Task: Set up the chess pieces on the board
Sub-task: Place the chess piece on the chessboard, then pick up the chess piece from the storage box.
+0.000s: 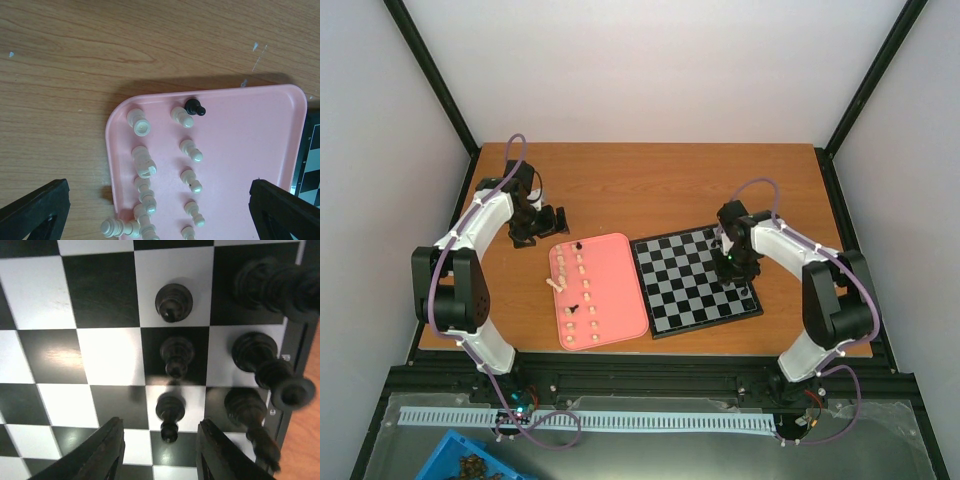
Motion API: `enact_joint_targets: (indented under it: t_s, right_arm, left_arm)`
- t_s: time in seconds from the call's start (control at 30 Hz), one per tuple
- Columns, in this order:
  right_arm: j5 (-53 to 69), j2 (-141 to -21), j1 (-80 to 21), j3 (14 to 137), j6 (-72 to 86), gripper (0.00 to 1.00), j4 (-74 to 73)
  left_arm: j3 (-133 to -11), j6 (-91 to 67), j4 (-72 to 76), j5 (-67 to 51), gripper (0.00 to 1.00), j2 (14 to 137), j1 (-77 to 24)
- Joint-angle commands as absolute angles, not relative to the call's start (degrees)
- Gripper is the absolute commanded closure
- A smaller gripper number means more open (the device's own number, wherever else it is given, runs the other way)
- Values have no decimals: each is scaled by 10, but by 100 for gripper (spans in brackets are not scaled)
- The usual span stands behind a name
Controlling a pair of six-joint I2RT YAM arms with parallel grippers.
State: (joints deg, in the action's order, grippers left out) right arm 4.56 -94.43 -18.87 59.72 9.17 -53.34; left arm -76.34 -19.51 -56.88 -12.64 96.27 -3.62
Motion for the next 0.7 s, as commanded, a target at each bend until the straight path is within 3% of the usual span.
enact_joint_targets:
  t_s: [0.0,0.33,0.67]
  right_arm:
    - [58,-894,-184,626,91,58,-550]
    - [118,-874,-228,704,110,56,-569]
    - [119,-1004,-303,871,116,56,-536]
  left_arm:
    - [-773,-199,-568,-126,0,957,-40]
    - [-778,-193,-569,-114,0,952,-50]
    - [-794,-200,-573,-65,0,952,-76]
